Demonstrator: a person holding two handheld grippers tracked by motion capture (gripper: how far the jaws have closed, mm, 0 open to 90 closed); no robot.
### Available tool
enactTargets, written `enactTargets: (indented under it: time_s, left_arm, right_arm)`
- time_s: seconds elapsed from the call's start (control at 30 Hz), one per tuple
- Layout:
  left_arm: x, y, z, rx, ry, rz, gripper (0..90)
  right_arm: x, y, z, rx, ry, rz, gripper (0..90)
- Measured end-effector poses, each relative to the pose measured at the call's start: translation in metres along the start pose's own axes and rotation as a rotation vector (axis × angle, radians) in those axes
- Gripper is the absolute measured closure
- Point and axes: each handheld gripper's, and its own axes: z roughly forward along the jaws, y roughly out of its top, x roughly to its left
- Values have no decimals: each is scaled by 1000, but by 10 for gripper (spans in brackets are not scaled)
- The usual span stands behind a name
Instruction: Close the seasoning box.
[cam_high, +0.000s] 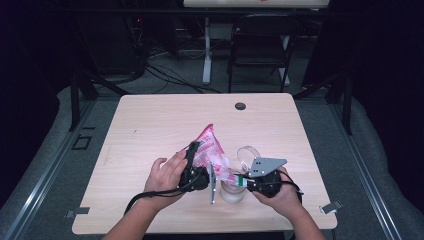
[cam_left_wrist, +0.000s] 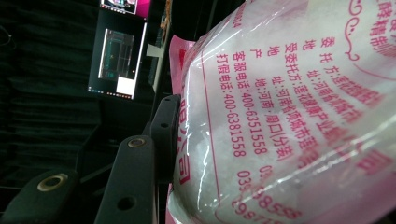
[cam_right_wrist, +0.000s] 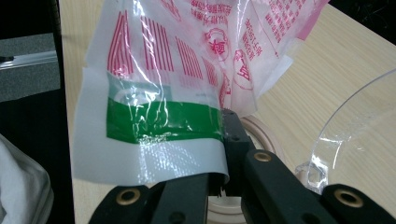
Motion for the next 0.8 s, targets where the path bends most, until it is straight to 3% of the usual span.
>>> enactTargets:
  time_s: [0.8]
  left_arm:
    - [2,1,-1,1,4,5,605]
  right_arm:
    - [0,0,0,1,-3,1,896]
